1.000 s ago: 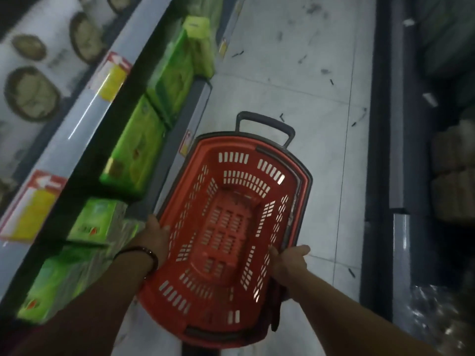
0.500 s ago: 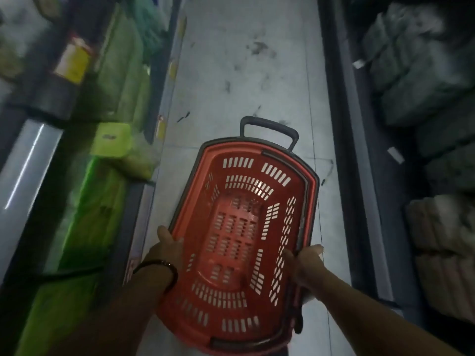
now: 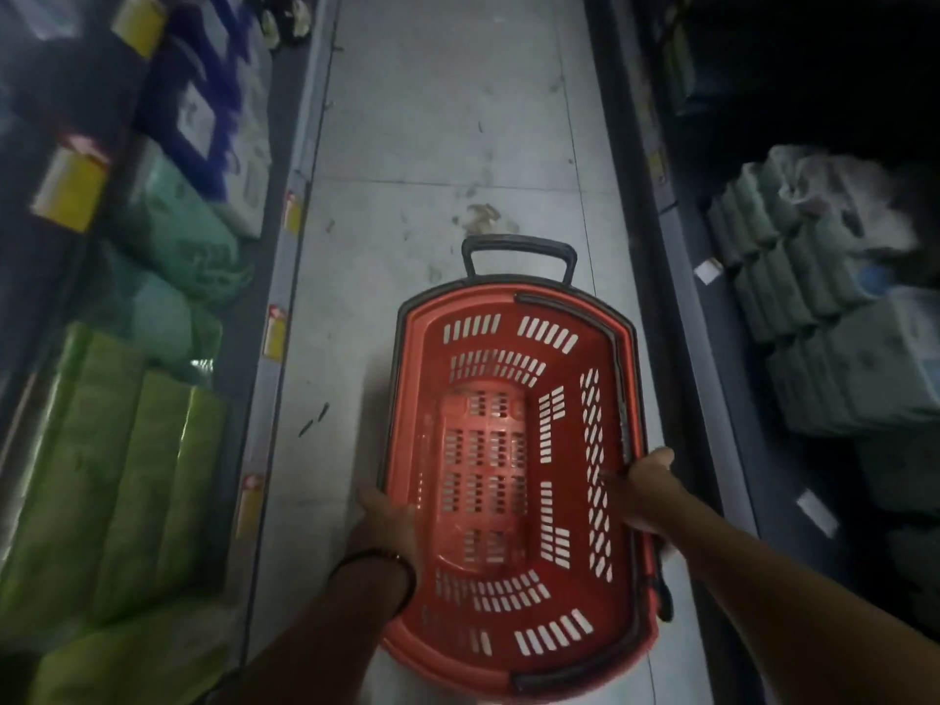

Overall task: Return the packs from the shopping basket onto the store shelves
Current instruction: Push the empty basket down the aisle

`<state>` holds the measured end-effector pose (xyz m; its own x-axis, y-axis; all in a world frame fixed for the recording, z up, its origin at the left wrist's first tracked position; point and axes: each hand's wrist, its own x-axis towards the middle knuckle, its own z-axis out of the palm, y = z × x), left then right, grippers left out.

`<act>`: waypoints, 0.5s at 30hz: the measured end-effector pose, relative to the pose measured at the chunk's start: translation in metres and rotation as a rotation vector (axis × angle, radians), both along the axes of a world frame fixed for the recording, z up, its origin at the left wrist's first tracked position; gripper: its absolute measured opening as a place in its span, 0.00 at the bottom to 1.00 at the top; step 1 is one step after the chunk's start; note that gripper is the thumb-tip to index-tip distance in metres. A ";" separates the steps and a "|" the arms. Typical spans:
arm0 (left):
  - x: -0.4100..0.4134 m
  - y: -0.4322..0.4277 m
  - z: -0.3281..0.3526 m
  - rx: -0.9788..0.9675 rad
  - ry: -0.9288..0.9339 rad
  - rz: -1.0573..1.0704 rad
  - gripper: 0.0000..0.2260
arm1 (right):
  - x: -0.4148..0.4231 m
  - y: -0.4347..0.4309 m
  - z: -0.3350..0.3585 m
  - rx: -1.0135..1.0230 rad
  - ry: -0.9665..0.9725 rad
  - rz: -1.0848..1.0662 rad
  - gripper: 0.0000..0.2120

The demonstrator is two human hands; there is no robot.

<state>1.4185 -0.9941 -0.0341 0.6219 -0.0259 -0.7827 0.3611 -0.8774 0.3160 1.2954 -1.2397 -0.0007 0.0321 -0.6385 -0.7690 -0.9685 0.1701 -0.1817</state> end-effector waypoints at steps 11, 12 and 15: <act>0.226 -0.192 -0.010 0.033 0.019 -0.061 0.31 | 0.216 -0.195 -0.006 0.091 -0.023 -0.005 0.34; 0.246 -0.209 -0.015 0.017 0.008 -0.046 0.32 | 0.235 -0.212 -0.006 0.093 -0.036 -0.025 0.34; 0.309 -0.262 -0.023 -0.023 -0.007 0.046 0.31 | 0.291 -0.270 -0.017 0.092 -0.048 -0.062 0.33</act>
<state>1.7271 -1.2565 -0.0574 0.6280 -0.0153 -0.7781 0.3985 -0.8525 0.3384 1.5861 -1.5097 -0.0172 0.0327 -0.5672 -0.8229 -0.9461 0.2477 -0.2084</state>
